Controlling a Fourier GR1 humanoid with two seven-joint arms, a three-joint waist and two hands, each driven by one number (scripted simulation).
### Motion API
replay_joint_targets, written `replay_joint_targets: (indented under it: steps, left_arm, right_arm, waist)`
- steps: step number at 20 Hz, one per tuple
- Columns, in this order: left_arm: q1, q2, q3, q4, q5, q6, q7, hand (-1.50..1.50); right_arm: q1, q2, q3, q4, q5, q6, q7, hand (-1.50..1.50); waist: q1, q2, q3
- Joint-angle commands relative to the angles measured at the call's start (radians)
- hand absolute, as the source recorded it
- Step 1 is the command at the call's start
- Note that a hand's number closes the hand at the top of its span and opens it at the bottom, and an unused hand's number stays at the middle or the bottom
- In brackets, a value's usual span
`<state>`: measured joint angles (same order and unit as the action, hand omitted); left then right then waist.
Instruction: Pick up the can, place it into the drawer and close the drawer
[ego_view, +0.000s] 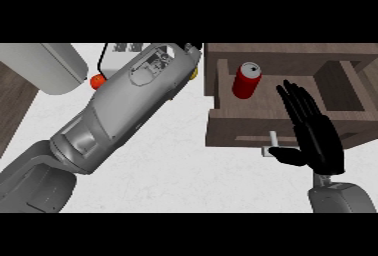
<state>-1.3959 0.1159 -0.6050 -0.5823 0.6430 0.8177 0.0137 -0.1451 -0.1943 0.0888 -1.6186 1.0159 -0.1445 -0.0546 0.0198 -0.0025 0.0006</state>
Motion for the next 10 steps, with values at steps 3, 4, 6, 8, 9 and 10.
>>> replay_joint_targets:
  steps: [3, 4, 6, 8, 9, 10]
  left_arm:
    - [0.05, 0.057, -0.039, -0.16, -0.06, 0.052, 0.112, -1.5]
    - [0.082, 0.117, -0.036, -0.215, -0.054, 0.023, 0.137, -1.5]
    - [0.105, 0.14, -0.026, -0.232, -0.052, 0.002, 0.137, -1.5]
    - [0.102, 0.142, -0.038, -0.255, -0.066, 0.017, 0.149, -1.5]
    - [0.134, 0.199, -0.048, -0.294, -0.074, -0.01, 0.158, -1.5]
    - [0.137, 0.205, -0.038, -0.312, -0.071, -0.01, 0.174, -1.5]
  right_arm:
    - [-0.098, 0.046, -0.029, 0.269, 0.059, -0.139, -0.035, -1.5]
    - [-0.155, 0.029, -0.057, 0.257, 0.054, -0.101, 0.0, -1.5]
    - [-0.142, 0.008, -0.089, 0.367, 0.035, -0.173, -0.086, -1.5]
    - [-0.223, 0.025, -0.098, 0.462, 0.07, -0.201, -0.064, -1.5]
    - [-0.208, 0.018, -0.098, 0.459, 0.088, -0.21, -0.058, -1.5]
    - [-0.244, 0.029, -0.091, 0.491, 0.102, -0.219, -0.058, -1.5]
  waist:
    - [0.014, -0.004, 0.0]
    - [0.022, -0.006, 0.0]
    - [0.021, -0.001, 0.0]
    - [0.036, 0.002, 0.001]
    - [0.039, -0.002, 0.0]
    - [0.035, 0.0, 0.0]
